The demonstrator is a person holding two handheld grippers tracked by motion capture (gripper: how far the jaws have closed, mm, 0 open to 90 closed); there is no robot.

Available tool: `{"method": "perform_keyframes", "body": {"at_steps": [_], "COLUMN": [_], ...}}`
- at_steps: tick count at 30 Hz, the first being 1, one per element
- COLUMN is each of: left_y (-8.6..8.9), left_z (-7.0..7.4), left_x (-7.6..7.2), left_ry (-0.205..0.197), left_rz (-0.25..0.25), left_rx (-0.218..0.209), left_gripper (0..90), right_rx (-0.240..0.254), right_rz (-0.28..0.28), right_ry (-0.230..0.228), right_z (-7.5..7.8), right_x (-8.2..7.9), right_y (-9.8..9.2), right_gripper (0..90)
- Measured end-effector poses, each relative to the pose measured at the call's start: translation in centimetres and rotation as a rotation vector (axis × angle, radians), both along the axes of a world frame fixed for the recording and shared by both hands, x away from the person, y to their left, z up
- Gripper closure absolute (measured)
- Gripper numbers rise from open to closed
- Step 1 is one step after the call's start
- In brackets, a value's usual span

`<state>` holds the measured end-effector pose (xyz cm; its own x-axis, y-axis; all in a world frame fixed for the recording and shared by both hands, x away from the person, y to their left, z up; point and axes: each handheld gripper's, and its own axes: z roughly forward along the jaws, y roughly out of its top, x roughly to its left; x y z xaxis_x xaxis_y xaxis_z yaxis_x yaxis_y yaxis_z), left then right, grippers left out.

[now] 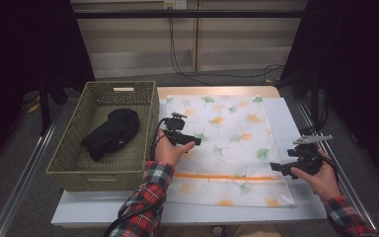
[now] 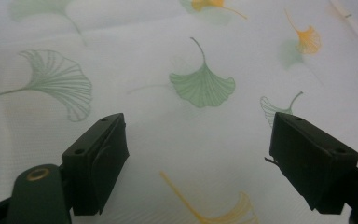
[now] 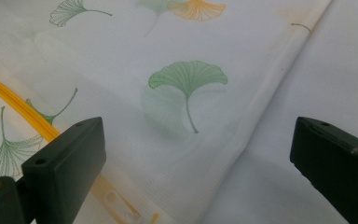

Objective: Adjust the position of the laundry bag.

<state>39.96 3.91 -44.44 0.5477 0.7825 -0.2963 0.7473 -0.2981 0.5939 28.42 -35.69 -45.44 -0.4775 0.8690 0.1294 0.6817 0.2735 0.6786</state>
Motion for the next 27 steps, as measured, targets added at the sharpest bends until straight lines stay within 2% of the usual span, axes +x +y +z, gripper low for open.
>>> {"method": "perform_keyframes", "body": {"at_steps": [5, 11, 14, 16, 22, 27], "left_y": [-0.9, -1.4, -1.6, -1.7, -2.1, -2.3], "left_z": [-0.4, -0.8, -0.9, -0.9, -1.0, -1.0], "left_x": [-0.5, -0.8, -0.8, -0.8, -0.9, -0.9], "left_ry": [0.000, -0.011, -0.014, -0.016, -0.018, -0.015], "left_rz": [-0.043, -0.070, -0.090, -0.093, -0.098, -0.113], "left_rx": [-0.014, -0.021, -0.013, -0.029, -0.029, -0.027], "left_gripper": [16.8, 15.5, 15.5, 15.5, 15.5, 15.3], "right_rx": [0.014, 0.017, 0.018, 0.022, 0.042, 0.048], "right_rz": [-0.014, -0.019, -0.020, -0.011, -0.025, -0.008], "right_ry": [0.005, 0.008, 0.029, 0.023, 0.015, 0.015], "right_z": [-0.1, -0.3, -0.5, -0.5, -0.3, -0.4], "right_x": [-0.6, -1.3, -1.8, -2.0, -2.7, -3.6], "right_y": [-0.5, -1.0, -1.3, -1.5, -2.1, -2.3], "right_gripper": [5.4, 6.5, 8.9, 10.5, 14.1, 20.1]}}
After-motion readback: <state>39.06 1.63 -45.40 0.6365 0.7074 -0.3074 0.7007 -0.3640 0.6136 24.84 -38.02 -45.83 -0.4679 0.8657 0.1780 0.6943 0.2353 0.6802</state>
